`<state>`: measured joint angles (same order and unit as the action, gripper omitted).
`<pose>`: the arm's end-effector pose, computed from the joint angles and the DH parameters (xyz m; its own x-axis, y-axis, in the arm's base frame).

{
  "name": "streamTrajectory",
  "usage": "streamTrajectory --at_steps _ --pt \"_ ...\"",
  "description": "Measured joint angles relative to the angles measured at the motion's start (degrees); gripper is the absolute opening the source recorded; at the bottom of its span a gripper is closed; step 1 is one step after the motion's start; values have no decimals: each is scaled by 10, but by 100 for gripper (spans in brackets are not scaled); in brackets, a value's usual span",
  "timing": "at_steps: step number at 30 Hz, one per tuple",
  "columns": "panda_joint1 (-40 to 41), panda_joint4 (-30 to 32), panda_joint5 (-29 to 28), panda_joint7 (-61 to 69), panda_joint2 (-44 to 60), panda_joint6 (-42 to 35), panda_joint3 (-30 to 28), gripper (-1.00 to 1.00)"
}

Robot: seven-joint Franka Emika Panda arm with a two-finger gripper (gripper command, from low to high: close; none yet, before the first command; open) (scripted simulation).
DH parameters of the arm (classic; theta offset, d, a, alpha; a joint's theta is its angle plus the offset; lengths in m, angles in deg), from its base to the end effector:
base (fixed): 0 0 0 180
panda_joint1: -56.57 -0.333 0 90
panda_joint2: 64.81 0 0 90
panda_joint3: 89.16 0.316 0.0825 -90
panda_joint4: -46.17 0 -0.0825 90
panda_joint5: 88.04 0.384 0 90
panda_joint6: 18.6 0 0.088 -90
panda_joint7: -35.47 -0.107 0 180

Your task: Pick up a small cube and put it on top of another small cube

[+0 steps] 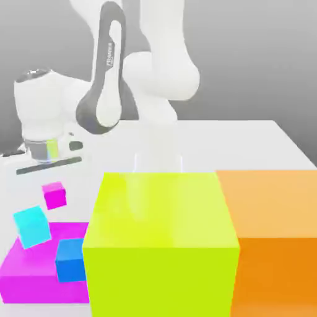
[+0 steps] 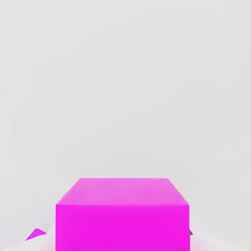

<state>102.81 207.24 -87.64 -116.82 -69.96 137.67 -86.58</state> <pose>0.2704 -0.2590 0.2317 -0.9597 0.2811 -0.0048 0.2811 0.9597 -0.0039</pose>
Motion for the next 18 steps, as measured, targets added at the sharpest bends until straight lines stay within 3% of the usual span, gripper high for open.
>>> streamTrajectory --at_steps 10,14,15,18 --pt "-35 -143 7 -12 -29 -174 32 -100" --pt "-38 -144 -2 -20 26 -121 36 -100" --pt "-38 -140 -4 -22 43 -99 37 100" --pt "-38 -140 -4 -22 43 -99 37 100"
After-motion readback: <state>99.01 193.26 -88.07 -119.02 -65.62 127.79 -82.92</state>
